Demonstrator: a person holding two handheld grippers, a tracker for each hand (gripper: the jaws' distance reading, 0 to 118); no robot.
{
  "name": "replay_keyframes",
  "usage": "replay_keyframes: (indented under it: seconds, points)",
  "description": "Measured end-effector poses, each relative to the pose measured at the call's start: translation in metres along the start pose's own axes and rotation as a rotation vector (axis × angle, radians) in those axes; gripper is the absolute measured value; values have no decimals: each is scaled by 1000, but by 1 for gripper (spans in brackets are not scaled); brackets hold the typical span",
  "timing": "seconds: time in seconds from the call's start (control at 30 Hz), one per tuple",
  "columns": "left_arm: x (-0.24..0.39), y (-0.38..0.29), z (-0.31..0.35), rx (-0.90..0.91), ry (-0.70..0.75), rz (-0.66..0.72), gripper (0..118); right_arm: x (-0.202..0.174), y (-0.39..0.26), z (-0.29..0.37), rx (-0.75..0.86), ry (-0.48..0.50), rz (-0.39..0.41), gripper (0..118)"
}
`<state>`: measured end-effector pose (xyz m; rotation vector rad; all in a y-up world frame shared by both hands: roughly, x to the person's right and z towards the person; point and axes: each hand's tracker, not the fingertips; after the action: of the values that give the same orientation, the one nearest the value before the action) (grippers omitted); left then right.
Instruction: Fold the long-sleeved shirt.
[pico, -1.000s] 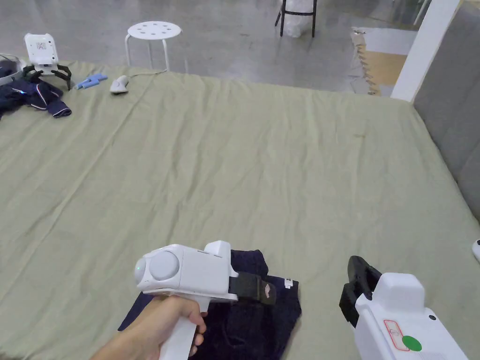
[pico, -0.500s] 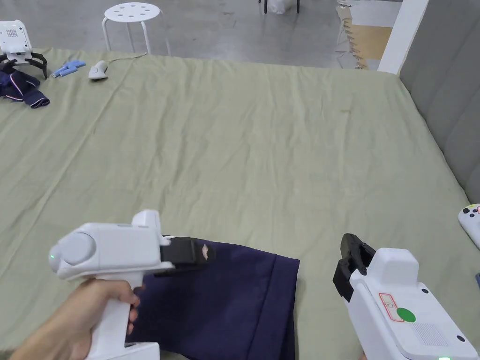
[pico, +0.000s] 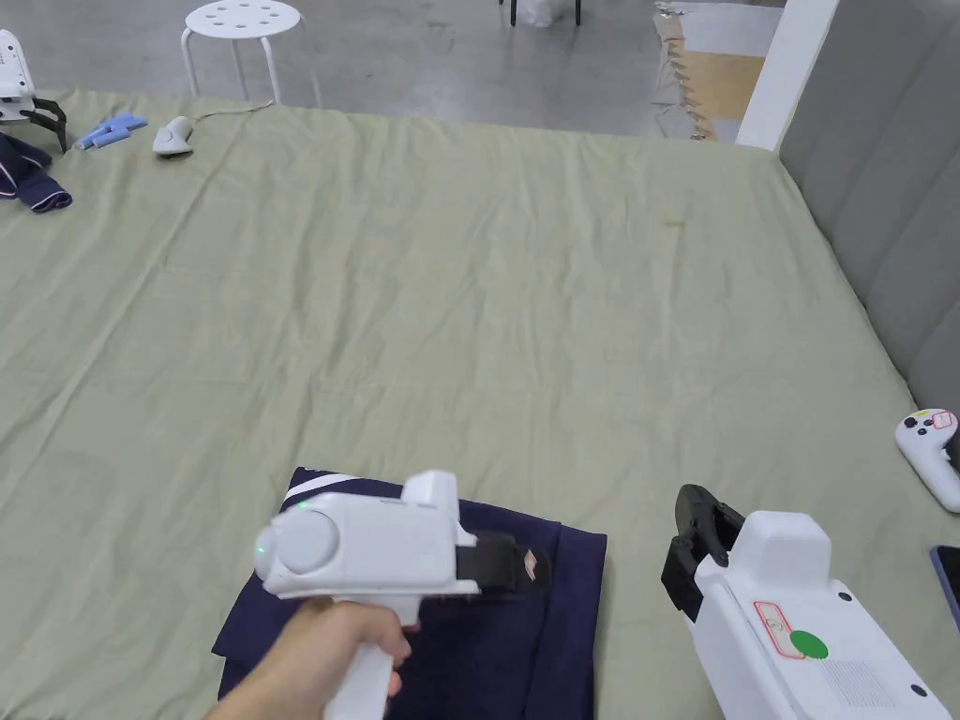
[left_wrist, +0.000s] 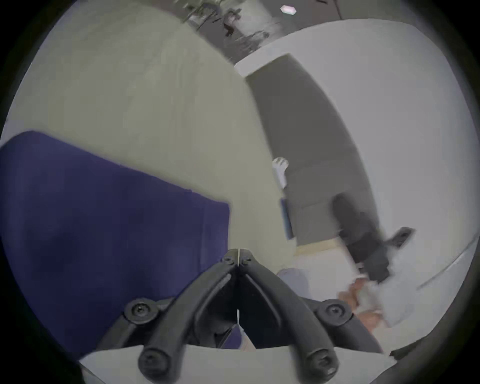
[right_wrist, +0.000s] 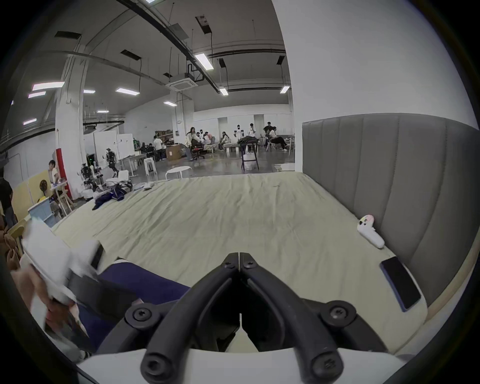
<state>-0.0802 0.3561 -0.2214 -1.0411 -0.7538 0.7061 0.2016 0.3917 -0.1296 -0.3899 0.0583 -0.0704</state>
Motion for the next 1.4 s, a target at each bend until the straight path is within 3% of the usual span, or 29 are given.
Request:
replay_keyframes:
  seconds: [0.1,0.2,0.27,0.33,0.43,0.47,0.5,0.53,0.6,0.63,0.77,0.83,0.87,0.9,0.93,0.97,1.1,1.2,1.4]
  points:
    - [2,17,67,113,42,-68,5,-18,3,-15,-47,171,-53,0]
    - [-35,31,124,202,139,-66,5,-40,-9,-53,-291,454,-249,0]
    - [-56,33,148,214,186,-26,5,-52,-37,-85,-400,557,-362,0]
    - [-85,34,165,207,185,30,6,-64,-67,-111,-548,564,-372,0]
    - [-132,36,176,212,171,136,9,-67,-103,-131,-741,455,-279,0]
    - [-145,38,177,189,157,149,17,-60,-110,-133,-700,482,-312,0]
    - [-154,40,177,180,172,149,40,-55,-108,-130,-652,545,-410,0]
    - [-174,43,175,164,184,157,65,-51,-106,-129,-676,511,-431,0]
    - [-196,45,164,72,186,156,107,-54,-102,-127,-660,499,-325,0]
    - [-207,45,157,61,158,167,112,-53,-99,-126,-662,498,-309,0]
    - [-229,39,109,-74,80,280,110,-55,-97,-124,-657,484,-313,0]
    - [-204,35,98,-38,-5,186,105,-58,-96,-121,-641,472,-295,0]
    - [-198,38,95,-35,13,163,85,-59,-96,-118,-632,459,-284,0]
    - [-196,39,89,-36,0,198,34,-60,-93,-116,-624,450,-266,0]
    - [-194,37,81,-81,72,186,25,-62,-91,-114,-614,431,-232,0]
    - [-192,37,82,-62,109,176,24,-64,-88,-112,-605,416,-205,0]
    - [-184,38,104,-19,32,167,22,-84,-58,-84,-444,312,-1,0]
    - [-188,45,136,6,34,151,22,-104,-38,-75,-336,321,52,0]
    - [-219,77,251,111,232,86,22,-172,-7,-77,-213,391,172,0]
